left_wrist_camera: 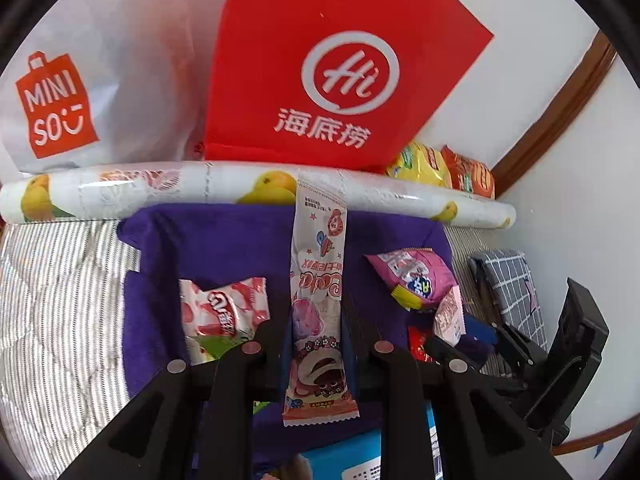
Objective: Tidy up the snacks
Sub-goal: 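Carry both packets over the purple towel and lower them onto it, then open both tools and withdraw them back toward the snack pile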
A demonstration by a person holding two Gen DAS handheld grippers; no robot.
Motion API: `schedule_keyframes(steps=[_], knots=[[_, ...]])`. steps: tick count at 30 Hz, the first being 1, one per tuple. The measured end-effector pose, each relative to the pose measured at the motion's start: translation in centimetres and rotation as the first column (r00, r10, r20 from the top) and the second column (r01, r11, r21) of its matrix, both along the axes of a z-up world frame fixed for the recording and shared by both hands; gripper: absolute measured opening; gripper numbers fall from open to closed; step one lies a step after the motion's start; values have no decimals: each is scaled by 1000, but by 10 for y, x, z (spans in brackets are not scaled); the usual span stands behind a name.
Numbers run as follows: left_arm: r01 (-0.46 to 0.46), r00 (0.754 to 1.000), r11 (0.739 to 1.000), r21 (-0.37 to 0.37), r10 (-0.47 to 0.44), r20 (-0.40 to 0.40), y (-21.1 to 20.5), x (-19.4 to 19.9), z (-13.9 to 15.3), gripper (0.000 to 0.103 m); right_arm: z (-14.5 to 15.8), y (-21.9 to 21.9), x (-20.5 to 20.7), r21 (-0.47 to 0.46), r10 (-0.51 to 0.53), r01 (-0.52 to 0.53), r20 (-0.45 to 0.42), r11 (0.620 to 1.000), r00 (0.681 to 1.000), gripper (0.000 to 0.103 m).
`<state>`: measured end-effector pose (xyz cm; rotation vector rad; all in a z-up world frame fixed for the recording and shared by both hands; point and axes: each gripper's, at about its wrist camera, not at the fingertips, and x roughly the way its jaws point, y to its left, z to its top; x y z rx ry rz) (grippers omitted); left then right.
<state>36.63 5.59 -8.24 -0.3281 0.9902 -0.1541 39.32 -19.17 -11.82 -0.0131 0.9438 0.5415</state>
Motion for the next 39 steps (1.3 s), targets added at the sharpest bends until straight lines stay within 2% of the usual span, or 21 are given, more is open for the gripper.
schedule_keyframes(steps=[10, 21, 33, 39], knots=[[12, 996, 1000, 18, -10, -87, -11, 6, -24, 20, -6, 4, 0, -72, 8, -8, 0, 997, 1000, 73], [17, 992, 1000, 15, -15, -129, -17, 9, -40, 20, -12, 5, -2, -119, 9, -11, -13, 993, 1000, 81], [23, 988, 999, 49, -16, -151, -23, 13, -49, 20, 7, -9, -7, -21, -6, 7, 40, 1000, 999, 83], [29, 989, 995, 93, -15, -150, -30, 15, -52, 20, 5, -9, -6, -21, -14, 15, 41, 1000, 999, 83]])
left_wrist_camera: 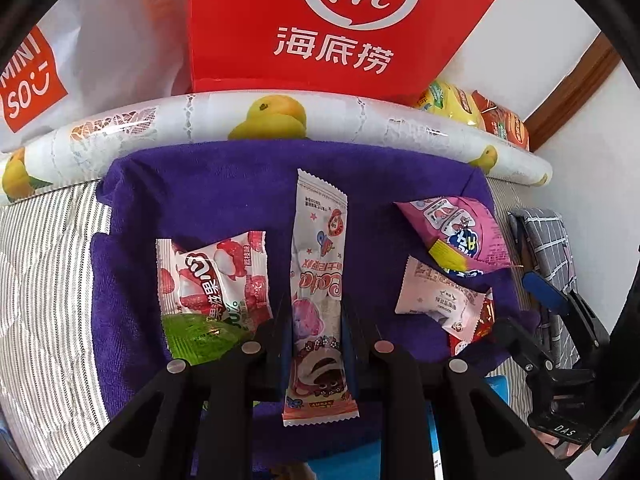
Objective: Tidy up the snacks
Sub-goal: 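Open both tools and withdraw them back toward the snack pile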
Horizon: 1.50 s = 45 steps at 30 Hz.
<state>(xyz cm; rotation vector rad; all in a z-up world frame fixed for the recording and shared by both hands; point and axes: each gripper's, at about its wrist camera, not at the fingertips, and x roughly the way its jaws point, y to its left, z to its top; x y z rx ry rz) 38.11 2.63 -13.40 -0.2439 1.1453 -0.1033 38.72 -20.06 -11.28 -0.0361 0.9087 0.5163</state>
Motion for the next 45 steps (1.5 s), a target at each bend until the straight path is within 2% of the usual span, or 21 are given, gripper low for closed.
schedule_keyframes(steps=[5, 8, 11, 16, 18, 20, 29, 31, 35, 40, 45], knots=[[2, 1000, 1000, 19, -2, -10, -1, 1, -2, 20, 0, -1, -1, 5, -4, 4, 3, 1000, 1000, 83], [4, 1000, 1000, 24, -4, -15, -1, 0, -1, 26, 3, -1, -3, -3, -2, 2, 26, 1000, 1000, 83], [5, 1000, 1000, 15, -4, -22, -1, -1, 0, 27, 6, 0, -6, -2, 3, -2, 47, 1000, 999, 83], [16, 1000, 1000, 14, -15, -28, -2, -4, 5, 28, 17, -2, -13, 54, -15, 12, 65, 998, 998, 83], [24, 1000, 1000, 13, -24, -18, -1, -8, 11, 42, 23, -3, -18, 71, -41, 36, 68, 997, 997, 83], [25, 1000, 1000, 8, -25, 3, -1, -13, 18, 46, 32, -6, -28, 85, -59, 52, 79, 995, 995, 83], [53, 996, 999, -1, -52, 69, -1, -40, 56, 47, 66, -18, -81, 121, -139, 126, 104, 985, 985, 83], [49, 994, 999, 0, -48, 101, 5, -52, 66, 54, 70, -18, -96, 136, -139, 126, 93, 983, 986, 83], [17, 994, 1000, 21, -19, 110, 28, -77, 73, 54, 71, -8, -117, 129, -135, 123, 95, 984, 986, 82], [-57, 991, 997, 46, 51, 121, 66, -112, 70, 54, 66, 19, -137, 126, -109, 102, 53, 987, 993, 73], [-121, 987, 992, 46, 115, 110, 102, -143, 53, 54, 59, 54, -155, 116, -53, 50, 16, 992, 998, 57]])
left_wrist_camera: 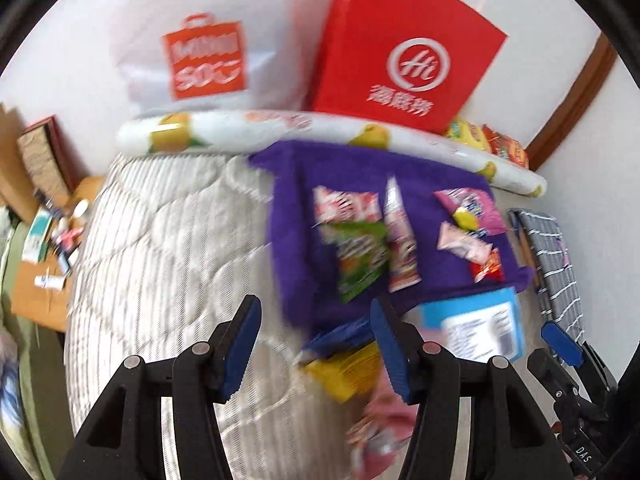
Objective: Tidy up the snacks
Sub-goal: 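Open both tools and withdraw them back toward the snack pile, then grasp the pink peach candy packet with the right tool and lift it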
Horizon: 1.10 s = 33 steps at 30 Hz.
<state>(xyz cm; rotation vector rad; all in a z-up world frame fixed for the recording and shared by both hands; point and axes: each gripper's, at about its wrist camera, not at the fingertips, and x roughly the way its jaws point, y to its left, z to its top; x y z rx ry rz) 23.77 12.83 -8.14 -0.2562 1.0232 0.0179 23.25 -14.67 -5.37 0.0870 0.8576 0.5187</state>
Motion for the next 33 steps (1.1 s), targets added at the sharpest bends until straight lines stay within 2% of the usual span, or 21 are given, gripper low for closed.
schedule_keyframes(steps=[8, 11, 12, 14, 19, 25, 27, 33], knots=[[-32, 999, 999, -14, 32, -22, 29, -31, -27, 54, -16, 63, -15, -34, 85, -86, -47, 996, 995, 57], [-34, 999, 999, -20, 33, -26, 34, -38, -35, 55, -24, 78, -13, -84, 74, -79, -64, 993, 995, 50], [-32, 999, 999, -24, 32, -29, 36, -40, -38, 55, -27, 80, -12, -87, 75, -81, -73, 993, 995, 45], [-32, 999, 999, -28, 31, -35, 37, -42, -43, 55, -34, 86, -10, -89, 78, -87, -102, 992, 992, 42], [-28, 999, 999, -45, 26, -42, 39, -45, -52, 55, -43, 96, -8, -103, 76, -90, -128, 991, 989, 42], [-20, 999, 998, -53, 18, -48, 38, -48, -57, 55, -44, 106, -7, -167, 50, -67, -103, 984, 993, 39], [-23, 998, 998, -53, 20, -52, 38, -48, -58, 55, -44, 108, -6, -180, 56, -74, -101, 981, 993, 27], [-38, 998, 997, -61, 35, -45, 39, -54, -55, 55, -38, 102, -9, -147, 53, -64, -78, 987, 995, 25]])
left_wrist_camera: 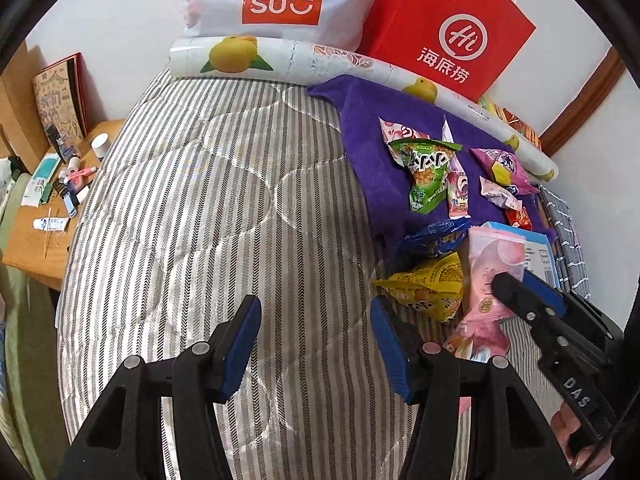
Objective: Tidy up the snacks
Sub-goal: 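Grasp the pink peach candy packet with the right tool and lift it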
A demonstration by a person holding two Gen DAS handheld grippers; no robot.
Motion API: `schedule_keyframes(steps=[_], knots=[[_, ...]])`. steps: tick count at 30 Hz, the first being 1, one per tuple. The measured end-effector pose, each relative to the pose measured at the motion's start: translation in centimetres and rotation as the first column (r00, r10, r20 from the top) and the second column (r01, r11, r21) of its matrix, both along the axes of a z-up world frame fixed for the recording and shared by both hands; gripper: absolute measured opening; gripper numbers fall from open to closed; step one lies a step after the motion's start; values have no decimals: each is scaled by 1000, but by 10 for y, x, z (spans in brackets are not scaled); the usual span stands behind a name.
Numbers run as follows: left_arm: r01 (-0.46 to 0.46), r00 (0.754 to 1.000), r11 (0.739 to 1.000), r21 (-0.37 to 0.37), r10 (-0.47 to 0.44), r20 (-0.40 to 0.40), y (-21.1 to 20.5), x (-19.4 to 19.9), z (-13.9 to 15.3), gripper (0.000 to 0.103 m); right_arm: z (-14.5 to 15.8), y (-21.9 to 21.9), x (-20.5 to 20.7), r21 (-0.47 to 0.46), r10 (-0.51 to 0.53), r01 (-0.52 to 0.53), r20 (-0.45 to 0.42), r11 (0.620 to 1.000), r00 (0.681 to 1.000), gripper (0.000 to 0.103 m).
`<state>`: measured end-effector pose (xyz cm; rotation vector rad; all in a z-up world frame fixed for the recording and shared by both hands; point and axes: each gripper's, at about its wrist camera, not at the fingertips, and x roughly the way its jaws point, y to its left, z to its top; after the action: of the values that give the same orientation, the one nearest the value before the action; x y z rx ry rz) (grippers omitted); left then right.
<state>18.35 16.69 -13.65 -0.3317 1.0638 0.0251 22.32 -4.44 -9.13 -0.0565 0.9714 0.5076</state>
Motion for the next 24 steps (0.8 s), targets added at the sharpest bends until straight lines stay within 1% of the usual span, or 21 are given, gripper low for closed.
schedule_keyframes(steps=[3, 4, 6, 10, 13, 18, 24], knots=[[-15, 1000, 1000, -19, 15, 25, 1, -5, 5, 54, 12, -7, -5, 30, 1, -2, 20, 1000, 1000, 25], [-14, 999, 999, -35, 16, 50, 0, -8, 9, 54, 15, -9, -6, 39, 1, -2, 24, 999, 1000, 25], [-12, 997, 999, -42, 15, 71, -3, -11, 12, 54, 25, -20, -11, 67, 3, -5, 33, 998, 999, 25], [2, 996, 999, -44, 1, 88, -16, -15, 18, 54, 38, -44, -24, 94, -6, 0, 58, 996, 998, 25], [12, 996, 999, -41, -8, 85, -29, -15, 18, 54, 44, -68, -35, 104, -8, 2, 64, 995, 998, 25], [37, 995, 998, -58, -32, 93, -53, -19, 16, 54, 40, -108, -53, 106, -14, 9, 44, 994, 999, 25], [44, 996, 995, -87, -37, 87, -74, -22, 11, 54, 17, -154, -66, 117, -31, 32, -11, 993, 999, 25]])
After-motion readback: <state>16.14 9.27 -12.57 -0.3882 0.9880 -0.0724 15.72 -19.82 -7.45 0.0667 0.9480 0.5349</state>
